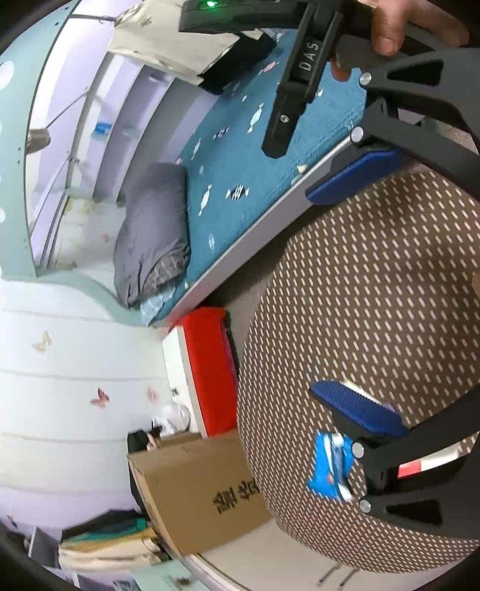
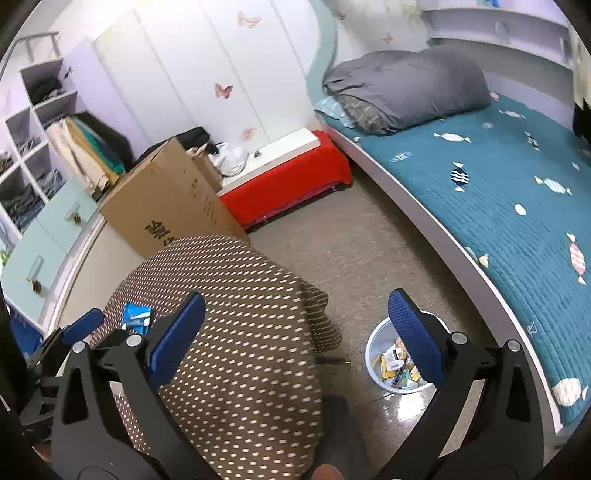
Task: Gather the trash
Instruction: 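Move both tools back over the table toward the remaining trash, then grasp the white-red paper carton with the left tool while the right tool grasps the purple-ring tag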
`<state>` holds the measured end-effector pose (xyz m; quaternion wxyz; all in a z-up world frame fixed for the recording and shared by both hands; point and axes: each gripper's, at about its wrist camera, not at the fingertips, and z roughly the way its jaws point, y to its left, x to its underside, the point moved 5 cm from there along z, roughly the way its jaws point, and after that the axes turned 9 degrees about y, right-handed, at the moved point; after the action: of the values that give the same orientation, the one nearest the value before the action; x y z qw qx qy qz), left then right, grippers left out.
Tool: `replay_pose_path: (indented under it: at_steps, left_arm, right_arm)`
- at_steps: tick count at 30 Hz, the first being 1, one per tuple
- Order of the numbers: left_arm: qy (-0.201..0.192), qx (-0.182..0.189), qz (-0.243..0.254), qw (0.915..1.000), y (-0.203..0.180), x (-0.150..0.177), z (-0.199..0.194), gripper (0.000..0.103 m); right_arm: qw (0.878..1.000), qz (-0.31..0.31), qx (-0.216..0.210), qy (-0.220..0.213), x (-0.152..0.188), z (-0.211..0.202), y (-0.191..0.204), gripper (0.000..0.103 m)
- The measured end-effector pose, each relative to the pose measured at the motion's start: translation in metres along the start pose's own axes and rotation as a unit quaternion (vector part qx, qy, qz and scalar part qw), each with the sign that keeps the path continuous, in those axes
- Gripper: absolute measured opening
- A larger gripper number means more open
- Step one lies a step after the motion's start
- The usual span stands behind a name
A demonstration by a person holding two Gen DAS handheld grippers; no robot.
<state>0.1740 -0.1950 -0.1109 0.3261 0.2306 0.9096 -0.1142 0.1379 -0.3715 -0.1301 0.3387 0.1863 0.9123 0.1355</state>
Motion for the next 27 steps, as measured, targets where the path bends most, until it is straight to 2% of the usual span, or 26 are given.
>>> replay_pose_path:
  at_steps: [7, 10, 13, 17, 23, 27]
  left_arm:
    - [-0.008, -0.041, -0.022, 0.9989, 0.056, 0.028, -0.029, 0.094]
    - [-0.002, -0.055, -0.047, 0.9974, 0.087, 0.044, -0.034, 0.094]
    - [0.012, -0.072, -0.076, 0.9944, 0.118, 0.061, -0.033, 0.094]
    - [0.043, -0.073, -0.122, 0.9889, 0.154, 0.089, -0.019, 0.094]
    - [0.083, -0.069, -0.141, 0.9842, 0.171, 0.106, 0.013, 0.094]
    - [0.089, -0.066, -0.129, 0.9854, 0.166, 0.103, 0.026, 0.094]
  right_arm:
    - [0.999, -0.049, -0.002, 0.021, 0.014, 0.018, 0.064, 0.097]
    - [0.997, -0.074, -0.003, 0.029, 0.022, 0.028, 0.090, 0.097]
    - [0.994, -0.098, -0.002, 0.039, 0.030, 0.040, 0.109, 0.097]
    - [0.992, -0.111, -0.007, 0.055, 0.038, 0.055, 0.121, 0.097]
    - [0.990, -0.121, -0.008, 0.073, 0.046, 0.069, 0.130, 0.097]
    - [0.989, -0.128, -0.008, 0.080, 0.048, 0.075, 0.129, 0.097]
